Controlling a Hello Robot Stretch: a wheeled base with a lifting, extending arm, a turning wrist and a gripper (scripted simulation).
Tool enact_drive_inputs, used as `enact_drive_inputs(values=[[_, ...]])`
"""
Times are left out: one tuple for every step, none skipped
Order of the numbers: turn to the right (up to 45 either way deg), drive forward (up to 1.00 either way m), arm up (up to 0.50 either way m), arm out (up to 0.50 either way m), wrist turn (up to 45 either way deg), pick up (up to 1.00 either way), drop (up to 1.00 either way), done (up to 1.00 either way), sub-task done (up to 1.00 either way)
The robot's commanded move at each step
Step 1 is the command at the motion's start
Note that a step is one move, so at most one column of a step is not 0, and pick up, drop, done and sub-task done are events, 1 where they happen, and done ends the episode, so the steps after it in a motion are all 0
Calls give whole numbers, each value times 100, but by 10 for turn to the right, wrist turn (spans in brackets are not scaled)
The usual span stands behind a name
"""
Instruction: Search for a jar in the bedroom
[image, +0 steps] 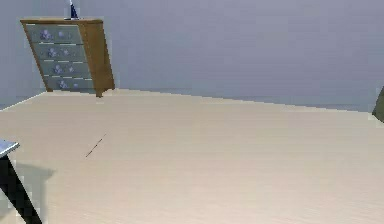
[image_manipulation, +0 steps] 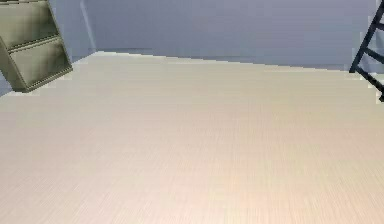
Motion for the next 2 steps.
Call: enact_drive_inputs(values=[[0,55,0,0,0,0,0,0,0],[-450,0,0,0,0,0,0,0,0]])
